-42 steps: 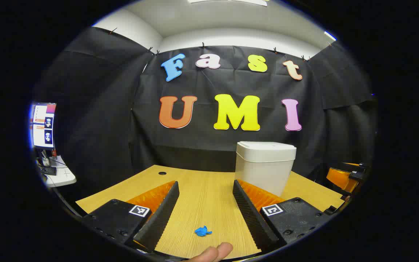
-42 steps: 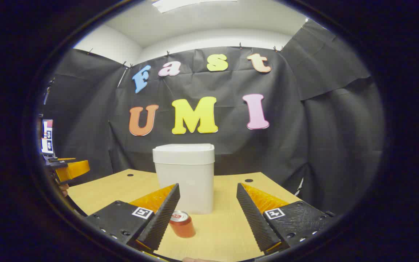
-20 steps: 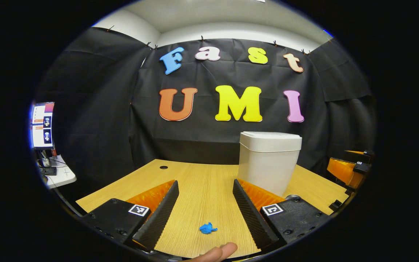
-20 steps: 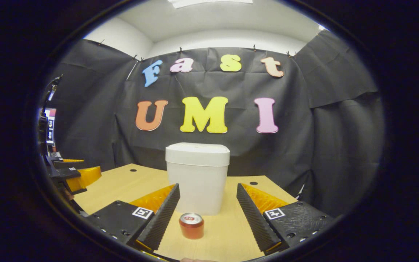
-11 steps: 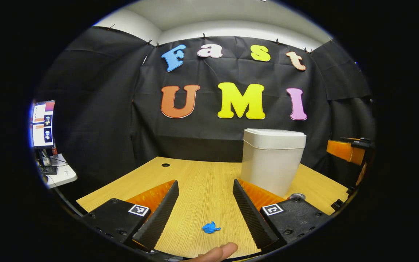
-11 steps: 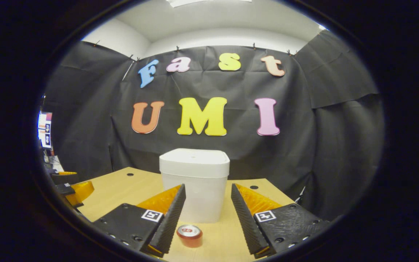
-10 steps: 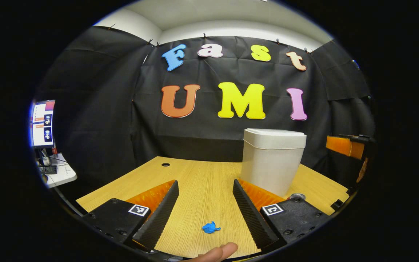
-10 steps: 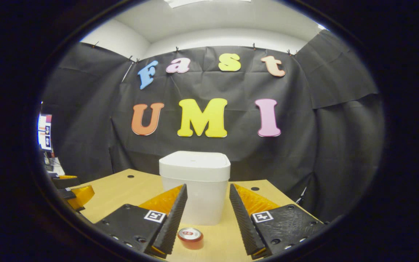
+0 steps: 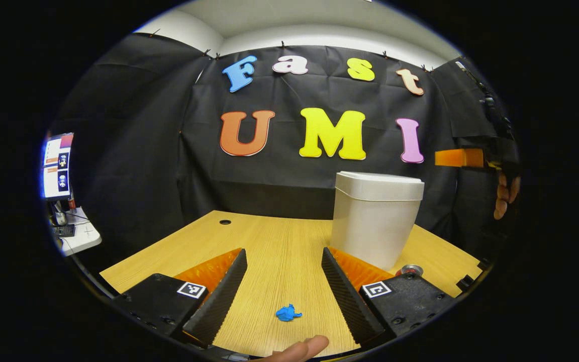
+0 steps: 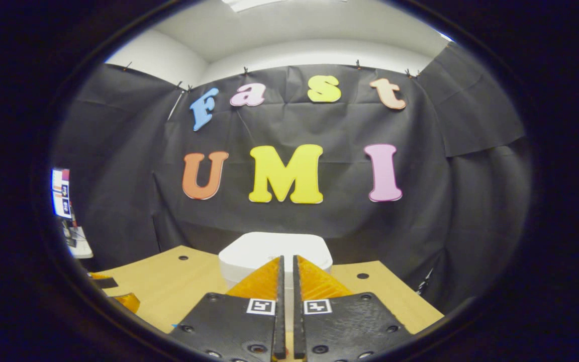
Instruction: Press the lid of the desktop garbage bin to open it, pick up the crumpled paper on the desktop and throw it into the bin, then pick up the pop can on the desktop and drop it into the bin, and finally close the garbage bin lid.
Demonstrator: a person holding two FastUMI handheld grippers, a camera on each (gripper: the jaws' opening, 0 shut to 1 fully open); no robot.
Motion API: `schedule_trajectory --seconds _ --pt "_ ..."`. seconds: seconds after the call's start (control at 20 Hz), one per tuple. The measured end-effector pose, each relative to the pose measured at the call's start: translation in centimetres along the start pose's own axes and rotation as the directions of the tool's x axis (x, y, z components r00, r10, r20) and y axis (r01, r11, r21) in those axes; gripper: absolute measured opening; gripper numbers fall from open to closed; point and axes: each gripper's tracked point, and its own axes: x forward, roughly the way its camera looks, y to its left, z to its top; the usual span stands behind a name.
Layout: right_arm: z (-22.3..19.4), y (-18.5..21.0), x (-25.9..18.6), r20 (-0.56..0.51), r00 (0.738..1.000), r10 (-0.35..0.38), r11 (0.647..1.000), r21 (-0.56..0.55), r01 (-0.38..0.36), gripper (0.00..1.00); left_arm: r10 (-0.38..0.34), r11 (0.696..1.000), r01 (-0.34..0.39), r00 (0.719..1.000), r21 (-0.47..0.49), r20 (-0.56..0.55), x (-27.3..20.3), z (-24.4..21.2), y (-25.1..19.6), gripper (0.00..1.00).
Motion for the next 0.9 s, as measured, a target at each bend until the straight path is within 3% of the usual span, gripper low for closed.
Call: schedule_trajectory --seconds 0.15,0.2,0.3,0.5,0.9 --pt "0.9 0.3 2.5 -0.033 0.999 -0.005 1.0 -0.003 0.005 0.07 0.007 1.0 -0.007 1.0 0.007 -0.004 0.1 -0.2 0.4 0.97" --pt "0.7 0.6 2.9 -0.044 0.999 -0.005 1.0 -0.018 0.004 0.0 0.007 1.0 -0.007 1.0 0.003 -0.007 0.2 -0.3 0.5 0.97" --pt "0.2 1.1 5.1 -0.067 0.997 -0.024 0.998 -0.055 0.02 0.0 0.007 1.0 -0.007 1.0 -0.005 -0.012 0.4 -0.3 0.5 0.97" --pt "-0.9 2.9 7.5 -0.126 0.992 0.005 0.999 -0.052 -0.012 0.0 0.015 1.0 -0.015 1.0 -0.006 -0.019 0.7 -0.4 1.0 0.97" --pt "-2.9 3.0 9.8 -0.232 0.972 -0.024 0.998 -0.066 0.009 0.0 0.022 1.0 -0.022 0.999 -0.006 -0.036 1.0 -0.9 1.5 0.97"
